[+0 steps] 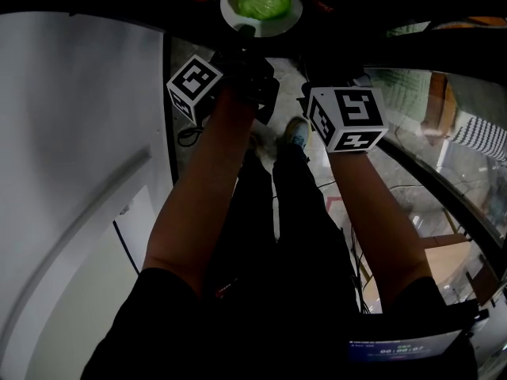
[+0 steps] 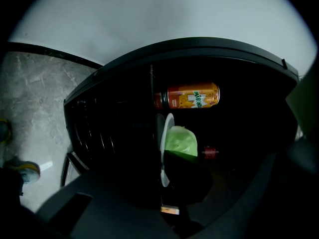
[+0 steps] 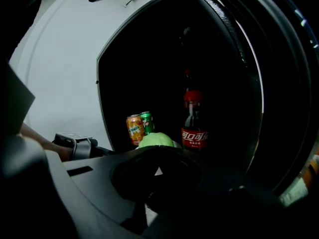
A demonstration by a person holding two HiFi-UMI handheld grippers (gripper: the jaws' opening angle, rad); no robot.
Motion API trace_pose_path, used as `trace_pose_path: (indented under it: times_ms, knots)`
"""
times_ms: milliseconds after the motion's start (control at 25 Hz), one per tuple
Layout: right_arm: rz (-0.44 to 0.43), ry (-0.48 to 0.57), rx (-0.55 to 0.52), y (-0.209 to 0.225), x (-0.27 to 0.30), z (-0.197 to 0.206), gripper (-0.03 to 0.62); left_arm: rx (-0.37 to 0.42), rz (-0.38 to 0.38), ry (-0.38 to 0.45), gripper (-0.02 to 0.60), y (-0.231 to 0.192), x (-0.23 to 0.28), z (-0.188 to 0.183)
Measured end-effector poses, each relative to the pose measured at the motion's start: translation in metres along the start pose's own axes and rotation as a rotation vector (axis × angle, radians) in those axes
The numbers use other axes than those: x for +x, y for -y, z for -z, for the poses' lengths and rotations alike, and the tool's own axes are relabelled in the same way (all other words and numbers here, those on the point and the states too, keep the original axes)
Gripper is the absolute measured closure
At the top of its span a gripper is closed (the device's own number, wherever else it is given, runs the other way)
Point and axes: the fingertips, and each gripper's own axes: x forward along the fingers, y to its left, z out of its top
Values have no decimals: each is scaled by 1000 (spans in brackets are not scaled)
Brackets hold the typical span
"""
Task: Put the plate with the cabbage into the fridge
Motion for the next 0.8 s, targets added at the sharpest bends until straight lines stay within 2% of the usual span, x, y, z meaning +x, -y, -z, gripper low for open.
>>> trace_pose_path:
  times_ms: [240, 440, 680, 800]
  knots:
    - [1, 3, 6, 0, 0, -2, 588, -1, -17, 4, 565, -1, 0, 0]
    - [2, 3, 8, 2, -1, -3, 588, 64, -27, -10, 565, 5, -1, 0]
    - [6, -3, 12, 3, -3, 3, 588, 41, -6, -4, 563, 0, -7, 0]
    - [7, -5, 11, 3, -4, 6, 588, 101, 4, -21, 562, 3, -16, 0]
